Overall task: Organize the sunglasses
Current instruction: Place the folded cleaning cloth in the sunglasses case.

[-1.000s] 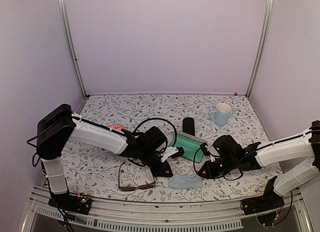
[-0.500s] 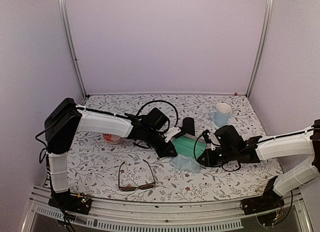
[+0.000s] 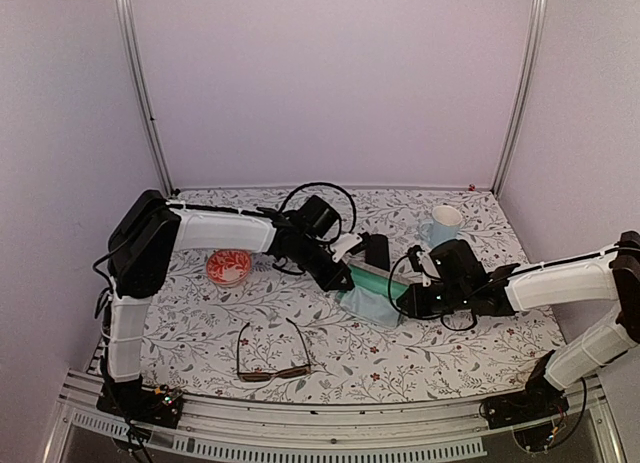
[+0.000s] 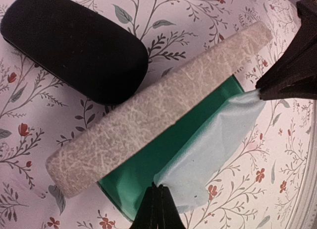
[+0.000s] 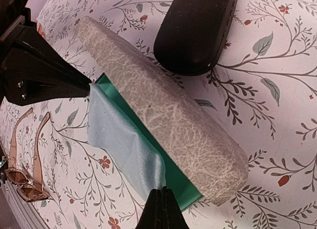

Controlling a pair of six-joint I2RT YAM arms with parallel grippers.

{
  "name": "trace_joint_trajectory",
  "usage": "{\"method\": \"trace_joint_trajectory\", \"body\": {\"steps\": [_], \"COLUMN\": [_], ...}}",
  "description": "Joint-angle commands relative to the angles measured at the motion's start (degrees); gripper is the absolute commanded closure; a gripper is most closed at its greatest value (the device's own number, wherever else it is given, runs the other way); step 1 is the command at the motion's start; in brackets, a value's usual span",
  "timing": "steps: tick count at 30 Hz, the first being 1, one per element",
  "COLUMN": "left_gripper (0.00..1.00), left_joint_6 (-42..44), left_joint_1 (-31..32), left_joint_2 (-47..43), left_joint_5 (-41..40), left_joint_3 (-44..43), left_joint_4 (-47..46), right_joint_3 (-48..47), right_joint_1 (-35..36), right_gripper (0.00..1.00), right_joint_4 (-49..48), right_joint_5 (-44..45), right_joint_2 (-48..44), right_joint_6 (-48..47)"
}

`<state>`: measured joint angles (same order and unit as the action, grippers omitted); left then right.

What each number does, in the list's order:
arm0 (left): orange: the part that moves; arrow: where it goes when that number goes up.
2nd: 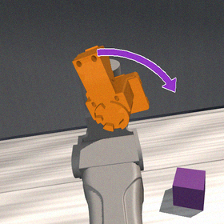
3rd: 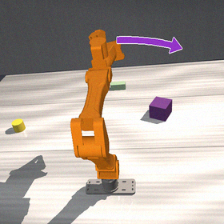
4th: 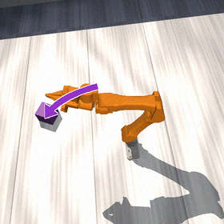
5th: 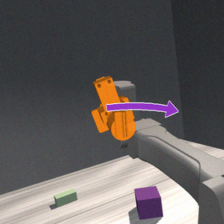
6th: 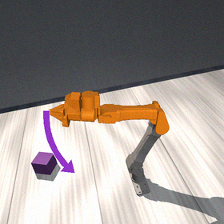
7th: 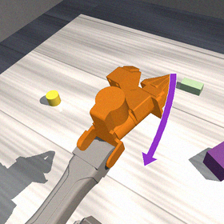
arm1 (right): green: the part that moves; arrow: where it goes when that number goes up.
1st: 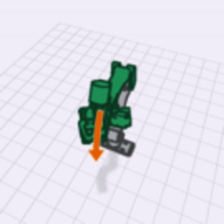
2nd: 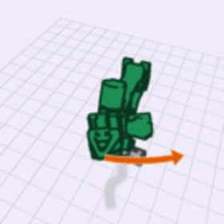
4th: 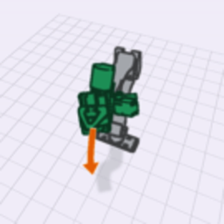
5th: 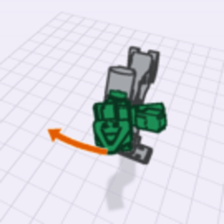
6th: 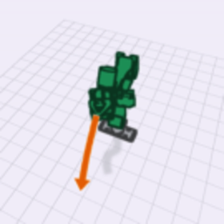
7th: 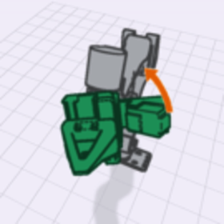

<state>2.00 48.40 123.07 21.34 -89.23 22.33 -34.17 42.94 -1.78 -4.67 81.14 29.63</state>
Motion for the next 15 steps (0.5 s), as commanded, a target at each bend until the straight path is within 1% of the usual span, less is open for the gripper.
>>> {"method": "trace_joint_trajectory", "body": {"steps": [1,15], "left_gripper": [1.00,1.00], "left_joint_6": [1.42,0.82], "left_joint_1": [-1.08,-1.50], "left_joint_2": [1.71,2.74], "left_joint_5": [-1.03,-2.05], "left_joint_3": [-2.70,-5.16], "left_joint_4": [2.19,1.63], "right_joint_3": [-1.42,-2.28], "right_joint_1": [-0.48,-0.47], "right_gripper": [1.00,1.00], "right_joint_4": [-2.28,-2.72], "right_joint_5": [2.23,6.03], "right_joint_2": [0.85,0.99], "right_joint_6": [-0.95,-2.73]}}
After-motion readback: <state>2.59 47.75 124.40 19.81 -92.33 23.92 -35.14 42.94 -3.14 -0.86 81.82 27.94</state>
